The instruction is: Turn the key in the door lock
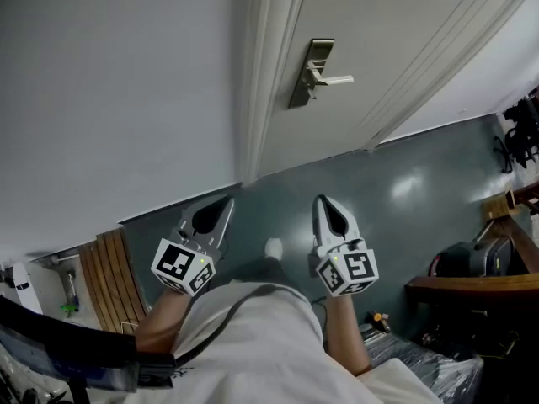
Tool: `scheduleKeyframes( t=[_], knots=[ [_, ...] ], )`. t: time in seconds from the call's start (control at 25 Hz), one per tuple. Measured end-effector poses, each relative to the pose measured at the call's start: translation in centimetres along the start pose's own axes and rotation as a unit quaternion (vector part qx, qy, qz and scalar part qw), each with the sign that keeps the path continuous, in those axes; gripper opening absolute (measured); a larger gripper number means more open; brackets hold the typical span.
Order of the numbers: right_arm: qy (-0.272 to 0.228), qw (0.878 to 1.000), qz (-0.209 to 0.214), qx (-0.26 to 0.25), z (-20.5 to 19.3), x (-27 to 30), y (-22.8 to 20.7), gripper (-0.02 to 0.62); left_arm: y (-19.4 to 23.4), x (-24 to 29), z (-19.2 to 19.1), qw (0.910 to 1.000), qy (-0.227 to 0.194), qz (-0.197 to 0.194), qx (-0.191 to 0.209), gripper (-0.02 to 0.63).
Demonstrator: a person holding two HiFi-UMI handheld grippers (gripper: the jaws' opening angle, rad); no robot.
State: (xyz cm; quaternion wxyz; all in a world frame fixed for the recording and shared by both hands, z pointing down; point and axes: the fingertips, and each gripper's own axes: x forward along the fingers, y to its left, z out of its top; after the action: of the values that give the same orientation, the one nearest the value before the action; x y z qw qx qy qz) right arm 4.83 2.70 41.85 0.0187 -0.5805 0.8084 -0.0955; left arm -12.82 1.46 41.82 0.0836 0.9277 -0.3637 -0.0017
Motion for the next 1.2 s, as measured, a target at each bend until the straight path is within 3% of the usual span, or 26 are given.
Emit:
scheduleKeyframes(
  t=[0.64,1.2],
  knots=[
    [0.022,0.998,0.053,-0.016,1.9,9.0,-11.5,0.008,1.2,13.7,1.9,0.9989,0.0,0.045,0.009,0.006],
    [0.038,0.994,0.095,-0.032,2.1,14.0,-16.1,0.008,1.4,19.6,1.2,0.997,0.013,0.076,0.001,0.006]
  ],
)
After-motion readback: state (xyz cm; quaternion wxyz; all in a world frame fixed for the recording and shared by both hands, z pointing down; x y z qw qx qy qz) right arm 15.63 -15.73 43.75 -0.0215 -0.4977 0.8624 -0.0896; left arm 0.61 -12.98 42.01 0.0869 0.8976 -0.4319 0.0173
